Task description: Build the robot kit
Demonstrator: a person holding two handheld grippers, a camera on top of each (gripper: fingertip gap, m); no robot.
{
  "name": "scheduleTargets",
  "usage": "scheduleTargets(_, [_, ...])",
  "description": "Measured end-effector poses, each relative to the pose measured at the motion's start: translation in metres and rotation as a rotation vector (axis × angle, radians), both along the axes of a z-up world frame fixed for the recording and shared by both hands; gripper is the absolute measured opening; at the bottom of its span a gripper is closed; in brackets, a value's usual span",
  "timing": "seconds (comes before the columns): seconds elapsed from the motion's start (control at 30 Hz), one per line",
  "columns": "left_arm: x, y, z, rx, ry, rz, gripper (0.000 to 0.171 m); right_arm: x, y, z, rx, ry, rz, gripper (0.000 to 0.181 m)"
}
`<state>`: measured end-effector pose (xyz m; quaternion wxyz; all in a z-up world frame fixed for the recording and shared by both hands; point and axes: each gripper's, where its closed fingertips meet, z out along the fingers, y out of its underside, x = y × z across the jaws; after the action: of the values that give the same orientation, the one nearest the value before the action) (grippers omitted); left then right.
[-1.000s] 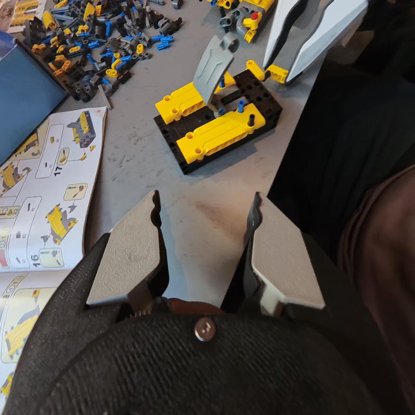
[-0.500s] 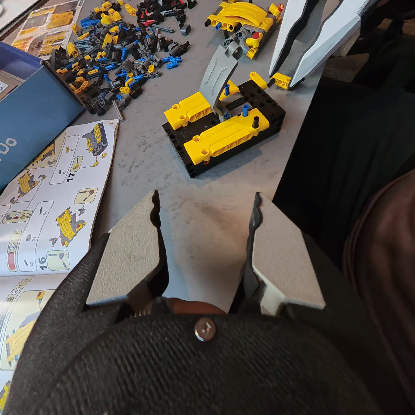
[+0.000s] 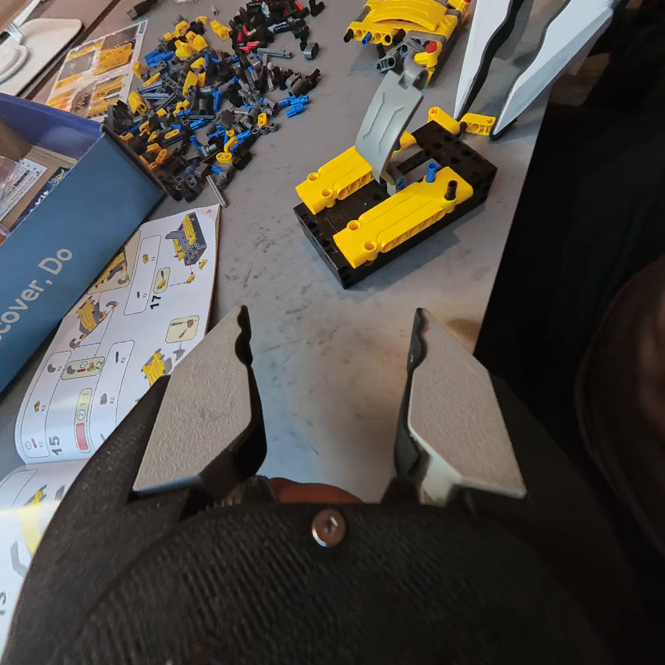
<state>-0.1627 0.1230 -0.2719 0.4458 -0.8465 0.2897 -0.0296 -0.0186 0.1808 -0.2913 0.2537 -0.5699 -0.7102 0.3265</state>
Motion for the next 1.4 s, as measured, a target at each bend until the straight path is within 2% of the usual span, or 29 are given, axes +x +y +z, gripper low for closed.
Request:
scheduleTargets(0.2, [0.005, -0.001, -0.005, -0.030, 0.009, -0.040, 0.093, 0.000, 0.000, 0.000, -0.004, 0.014, -0.023, 0.021])
scheduleTargets(0.4, [0.004, -0.001, -0.001, -0.054, -0.086, -0.039, 0.090, 0.002, 0.000, 0.000, 0.009, 0.023, -0.031, 0.021])
scheduleTargets(0.6, [0.006, -0.002, -0.003, -0.040, -0.044, -0.048, 0.088, 0.001, 0.000, 0.001, 0.070, 0.021, -0.023, 0.021])
scheduleTargets(0.8, [0.011, -0.004, -0.007, -0.072, -0.028, -0.091, 0.093, 0.002, -0.003, 0.002, 0.030, 0.016, -0.019, 0.020])
scheduleTargets(0.9, [0.015, 0.004, 0.004, -0.006, -0.036, -0.129, 0.094, 0.003, -0.004, 0.003, 0.015, 0.019, -0.016, 0.020])
scheduleTargets(0.97, [0.016, 0.012, 0.013, 0.033, 0.002, -0.179, 0.094, 0.002, -0.005, 0.005, -0.001, 0.027, -0.011, 0.020])
scheduleTargets(1.07, [0.019, 0.029, 0.016, 0.039, 0.123, -0.313, 0.106, 0.001, -0.008, 0.007, -0.027, 0.035, 0.000, 0.020])
scheduleTargets(1.17, [0.034, 0.036, 0.009, -0.047, 0.180, -0.519, 0.105, 0.000, -0.007, 0.006, -0.031, 0.029, 0.001, 0.020])
scheduleTargets(1.27, [0.047, 0.040, 0.004, -0.149, 0.180, -0.665, 0.101, 0.001, -0.009, 0.007, -0.048, 0.034, 0.001, 0.020])
scheduleTargets(1.4, [0.050, 0.045, -0.006, -0.239, 0.191, -0.699, 0.088, 0.002, -0.011, 0.010, -0.076, 0.050, -0.023, 0.020])
